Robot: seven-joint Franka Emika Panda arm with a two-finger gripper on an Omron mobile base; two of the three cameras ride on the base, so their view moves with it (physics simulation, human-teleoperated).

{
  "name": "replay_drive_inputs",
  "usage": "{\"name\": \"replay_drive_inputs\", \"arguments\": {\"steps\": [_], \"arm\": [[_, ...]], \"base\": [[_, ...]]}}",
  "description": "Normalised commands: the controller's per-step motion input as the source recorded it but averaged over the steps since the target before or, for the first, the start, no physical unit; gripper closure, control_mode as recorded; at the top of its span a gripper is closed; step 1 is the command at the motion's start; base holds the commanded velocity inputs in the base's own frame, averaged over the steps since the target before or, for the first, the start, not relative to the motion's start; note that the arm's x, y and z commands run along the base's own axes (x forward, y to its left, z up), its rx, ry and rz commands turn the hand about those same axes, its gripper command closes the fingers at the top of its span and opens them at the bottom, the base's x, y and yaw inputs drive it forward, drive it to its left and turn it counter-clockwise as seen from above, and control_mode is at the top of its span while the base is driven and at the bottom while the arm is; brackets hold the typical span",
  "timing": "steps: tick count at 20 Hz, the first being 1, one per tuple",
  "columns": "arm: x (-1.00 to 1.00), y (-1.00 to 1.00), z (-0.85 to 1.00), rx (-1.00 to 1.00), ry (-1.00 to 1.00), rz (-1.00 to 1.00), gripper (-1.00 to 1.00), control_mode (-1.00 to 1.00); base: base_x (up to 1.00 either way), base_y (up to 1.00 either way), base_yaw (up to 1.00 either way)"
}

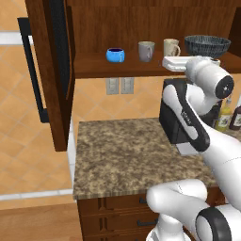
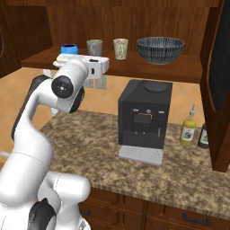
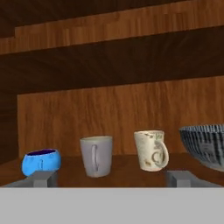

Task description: Gather all objects into one cabinet and sort the glasses and bowls to opposite sides.

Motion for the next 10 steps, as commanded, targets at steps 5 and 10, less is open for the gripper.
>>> {"name": "replay_drive_inputs", "arguments": {"steps": [5, 10], "arm": [[-1.0, -0.05, -0.36, -0.02, 0.01, 0.05, -1.0, -1.0], [-1.0, -0.03, -0.82, -0.12, 0.19, 0.21, -1.0, -1.0]], "base": [[0.0, 0.0, 0.0], [0.0, 0.0, 0.0]]}}
